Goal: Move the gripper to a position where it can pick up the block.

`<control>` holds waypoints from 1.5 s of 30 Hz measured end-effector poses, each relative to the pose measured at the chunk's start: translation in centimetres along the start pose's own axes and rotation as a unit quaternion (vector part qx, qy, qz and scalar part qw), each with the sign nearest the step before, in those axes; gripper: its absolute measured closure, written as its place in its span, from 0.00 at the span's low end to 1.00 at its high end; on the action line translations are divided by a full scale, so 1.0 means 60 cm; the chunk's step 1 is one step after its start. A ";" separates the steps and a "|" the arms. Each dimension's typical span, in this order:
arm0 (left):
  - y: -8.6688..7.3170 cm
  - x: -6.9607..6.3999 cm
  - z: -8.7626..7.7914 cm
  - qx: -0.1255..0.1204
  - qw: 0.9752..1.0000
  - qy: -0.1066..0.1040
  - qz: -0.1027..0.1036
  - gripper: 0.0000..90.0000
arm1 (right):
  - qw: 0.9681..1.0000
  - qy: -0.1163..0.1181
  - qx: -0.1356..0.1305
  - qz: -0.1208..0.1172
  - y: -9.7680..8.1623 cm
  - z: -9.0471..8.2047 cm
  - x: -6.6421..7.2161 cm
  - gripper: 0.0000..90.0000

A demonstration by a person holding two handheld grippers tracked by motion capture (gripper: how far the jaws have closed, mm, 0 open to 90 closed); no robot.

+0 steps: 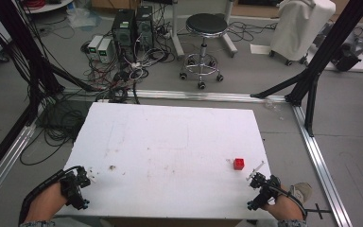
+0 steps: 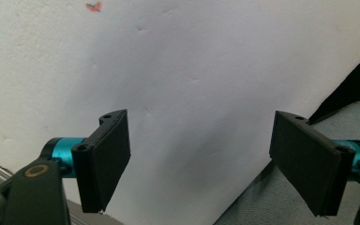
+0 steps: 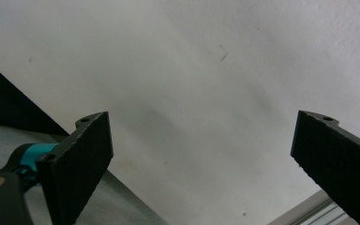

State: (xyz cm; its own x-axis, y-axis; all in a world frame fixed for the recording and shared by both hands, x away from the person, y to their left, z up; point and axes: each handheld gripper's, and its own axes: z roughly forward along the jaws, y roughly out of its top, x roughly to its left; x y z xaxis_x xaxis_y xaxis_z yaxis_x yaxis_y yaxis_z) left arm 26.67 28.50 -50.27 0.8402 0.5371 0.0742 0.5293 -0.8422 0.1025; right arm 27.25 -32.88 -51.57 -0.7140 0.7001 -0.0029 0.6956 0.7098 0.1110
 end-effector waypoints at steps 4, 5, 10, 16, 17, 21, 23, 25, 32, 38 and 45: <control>-0.002 0.000 0.000 0.000 1.000 0.002 -0.002 0.23 | 1.000 -0.001 0.002 -0.001 -0.002 -0.004 -0.003 0.06; -0.002 0.000 0.000 0.000 1.000 0.002 -0.002 0.23 | 1.000 -0.001 0.002 -0.001 -0.002 -0.004 -0.003 0.06; -0.003 0.000 -0.002 -0.002 1.000 0.005 -0.006 0.23 | 1.000 -0.003 -0.001 -0.002 -0.003 -0.010 -0.004 0.06; -0.003 0.000 -0.001 -0.002 1.000 0.004 -0.005 0.23 | 1.000 -0.009 0.000 -0.002 -0.004 -0.012 -0.011 0.06; -0.003 0.000 -0.002 -0.002 1.000 0.004 -0.005 0.23 | 1.000 -0.009 0.000 -0.002 -0.004 -0.012 -0.011 0.06; -0.004 0.000 -0.003 -0.003 1.000 0.005 -0.006 0.23 | 1.000 -0.008 -0.001 -0.001 -0.003 -0.015 -0.014 0.06; -0.004 0.000 -0.003 -0.003 1.000 0.005 -0.007 0.23 | 1.000 -0.007 0.000 -0.004 -0.002 -0.017 -0.016 0.06; -0.004 0.001 -0.003 -0.001 1.000 0.003 -0.007 0.23 | 1.000 -0.004 -0.002 -0.005 -0.002 -0.018 -0.021 0.06; -0.006 0.002 -0.004 -0.004 1.000 0.004 -0.009 0.23 | 0.998 -0.015 0.015 -0.058 0.005 -0.025 -0.032 0.06; -0.007 0.002 -0.003 -0.004 1.000 0.007 -0.011 0.23 | 0.997 -0.021 0.012 -0.070 0.010 -0.032 -0.050 0.06; -0.009 0.003 -0.002 -0.006 1.000 0.009 -0.016 0.23 | 0.995 -0.024 0.021 -0.095 0.020 -0.035 -0.061 0.06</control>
State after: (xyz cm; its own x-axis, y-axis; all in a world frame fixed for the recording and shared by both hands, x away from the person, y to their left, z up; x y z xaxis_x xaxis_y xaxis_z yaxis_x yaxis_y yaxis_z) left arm 26.55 29.05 -50.21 0.8207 0.5645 0.0881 0.5542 -0.8240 0.1173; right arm 30.55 -34.75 -49.36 -0.8292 0.5550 -0.0668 0.5517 0.8317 0.0623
